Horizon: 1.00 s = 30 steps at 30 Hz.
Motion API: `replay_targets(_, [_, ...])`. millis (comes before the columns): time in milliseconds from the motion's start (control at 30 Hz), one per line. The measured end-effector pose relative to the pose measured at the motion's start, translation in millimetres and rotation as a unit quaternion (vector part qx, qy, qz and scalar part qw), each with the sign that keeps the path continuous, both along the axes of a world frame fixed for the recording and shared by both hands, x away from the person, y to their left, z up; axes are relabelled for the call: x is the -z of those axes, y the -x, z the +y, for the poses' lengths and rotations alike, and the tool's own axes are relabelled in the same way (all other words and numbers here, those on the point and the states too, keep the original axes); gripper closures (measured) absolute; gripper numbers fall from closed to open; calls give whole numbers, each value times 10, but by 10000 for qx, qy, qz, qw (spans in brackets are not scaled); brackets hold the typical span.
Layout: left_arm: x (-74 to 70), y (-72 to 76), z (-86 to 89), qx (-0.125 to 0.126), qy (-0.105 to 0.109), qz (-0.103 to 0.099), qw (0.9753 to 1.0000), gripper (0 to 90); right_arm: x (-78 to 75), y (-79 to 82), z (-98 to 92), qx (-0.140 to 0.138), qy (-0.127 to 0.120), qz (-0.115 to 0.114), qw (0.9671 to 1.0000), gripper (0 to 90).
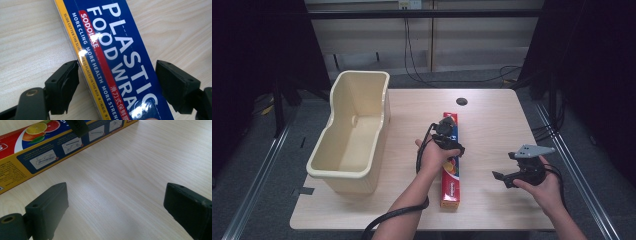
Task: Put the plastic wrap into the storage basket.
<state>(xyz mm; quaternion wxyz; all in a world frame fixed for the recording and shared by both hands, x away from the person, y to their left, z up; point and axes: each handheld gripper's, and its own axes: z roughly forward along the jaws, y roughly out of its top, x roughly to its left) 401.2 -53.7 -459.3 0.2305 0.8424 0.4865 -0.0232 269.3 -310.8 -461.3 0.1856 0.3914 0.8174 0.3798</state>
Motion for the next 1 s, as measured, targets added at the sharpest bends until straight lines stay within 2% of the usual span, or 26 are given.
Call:
replay_targets(67, [4,0,-9,-44,-2,13,10000,207,-2,0,-1,4,-2,-13,10000,58])
replay_targets(100, [-7,4,-17,-169,-18,137,9998,217,-2,0,-1,0,-6,-7,10000,58])
replay_targets(267, [-51,-17,-12,-318,-137,358,9988,276,-7,2,-5,-5,-18,-31,10000,59])
replay_targets(433, [-87,-30,23,-314,-296,459,9980,328,-10,2,-7,17,-29,-31,10000,58])
replay_targets(533, [-119,-41,63,-251,-461,557,9971,364,-9,-1,-4,-5,-36,-38,10000,58])
replay_targets(600, [-139,-43,92,-310,-585,635,9958,376,-9,-2,-1,-13,-40,-42,10000,59])
replay_targets(667, [-162,-55,141,-257,-699,644,9951,402,-10,-3,0,-6,-41,-49,10000,59])
replay_targets(733, [-163,-57,151,-231,-701,617,9954,406,-9,-4,1,-10,-44,-48,10000,59])
replay_targets(800, [-174,-62,171,-108,-845,667,9941,410,-7,-6,3,-4,-31,-39,10000,59])
replay_targets(1000, [-209,-82,211,-12,-905,770,9929,413,-12,-8,-7,-8,-54,-51,10000,59])
